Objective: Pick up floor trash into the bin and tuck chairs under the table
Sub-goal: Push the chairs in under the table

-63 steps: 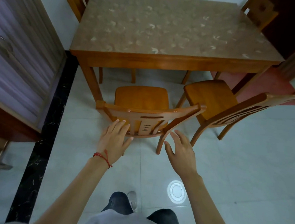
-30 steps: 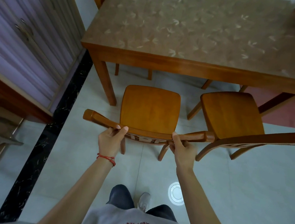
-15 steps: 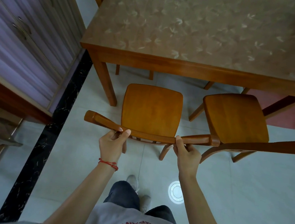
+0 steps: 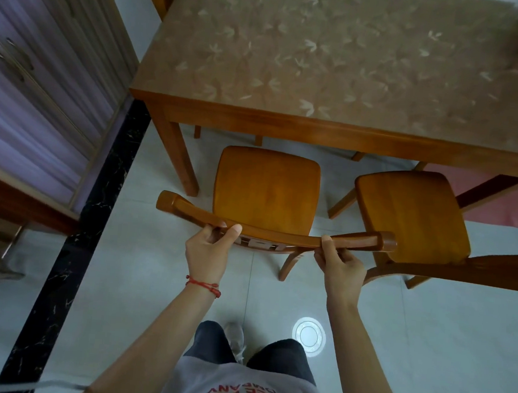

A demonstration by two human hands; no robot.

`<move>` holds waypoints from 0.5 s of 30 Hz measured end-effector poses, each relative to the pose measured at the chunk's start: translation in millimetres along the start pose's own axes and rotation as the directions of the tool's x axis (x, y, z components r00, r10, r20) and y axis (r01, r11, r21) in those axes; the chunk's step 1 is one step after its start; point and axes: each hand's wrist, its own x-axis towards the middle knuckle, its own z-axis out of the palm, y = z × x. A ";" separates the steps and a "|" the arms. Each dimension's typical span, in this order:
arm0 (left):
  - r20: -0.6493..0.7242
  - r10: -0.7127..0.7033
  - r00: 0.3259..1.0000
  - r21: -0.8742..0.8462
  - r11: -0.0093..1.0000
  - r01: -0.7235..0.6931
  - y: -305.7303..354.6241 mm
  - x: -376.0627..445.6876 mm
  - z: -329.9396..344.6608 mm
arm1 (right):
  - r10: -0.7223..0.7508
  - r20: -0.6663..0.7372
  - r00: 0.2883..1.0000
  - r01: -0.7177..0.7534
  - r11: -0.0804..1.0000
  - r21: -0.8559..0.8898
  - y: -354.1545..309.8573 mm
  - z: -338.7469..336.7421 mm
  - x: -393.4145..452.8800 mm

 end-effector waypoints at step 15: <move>0.008 0.000 1.000 -0.020 1.000 0.001 24.8 59.8 34.3 | -0.054 -0.029 0.998 0.055 0.998 0.008 -31.8 33.0 57.2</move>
